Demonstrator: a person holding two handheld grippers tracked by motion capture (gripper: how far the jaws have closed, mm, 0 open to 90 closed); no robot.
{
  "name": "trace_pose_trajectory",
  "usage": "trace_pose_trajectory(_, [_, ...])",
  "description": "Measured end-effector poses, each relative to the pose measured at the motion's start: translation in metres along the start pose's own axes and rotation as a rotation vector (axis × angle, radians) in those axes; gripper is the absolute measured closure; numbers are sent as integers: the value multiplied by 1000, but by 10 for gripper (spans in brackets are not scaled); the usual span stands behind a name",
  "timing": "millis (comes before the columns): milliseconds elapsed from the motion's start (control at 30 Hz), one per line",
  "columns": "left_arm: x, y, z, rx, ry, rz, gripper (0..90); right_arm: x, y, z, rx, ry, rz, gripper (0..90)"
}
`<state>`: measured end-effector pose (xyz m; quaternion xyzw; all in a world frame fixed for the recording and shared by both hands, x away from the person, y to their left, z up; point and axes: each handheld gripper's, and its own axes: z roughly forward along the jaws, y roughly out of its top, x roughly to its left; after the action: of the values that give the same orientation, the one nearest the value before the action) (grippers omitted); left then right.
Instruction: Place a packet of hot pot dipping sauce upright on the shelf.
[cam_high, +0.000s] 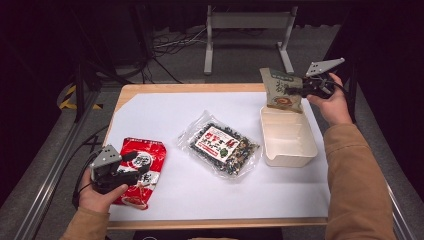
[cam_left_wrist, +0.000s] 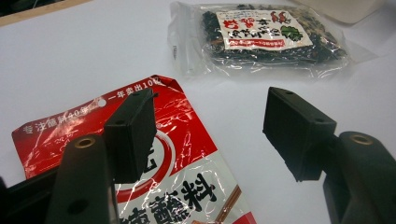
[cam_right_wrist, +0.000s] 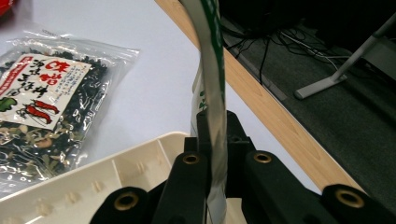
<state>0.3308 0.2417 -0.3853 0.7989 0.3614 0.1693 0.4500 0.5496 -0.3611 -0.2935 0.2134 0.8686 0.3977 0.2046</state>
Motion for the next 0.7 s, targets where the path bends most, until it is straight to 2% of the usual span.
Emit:
trace_pose_trajectory(500, [1,-2,1,-1,-10,-7,354,-2,-12,24,2,13,-9,885])
trace_pose_trajectory(700, [1,-2,1,-3,-16,-6,351,-3,-15,30,12,19,7,878])
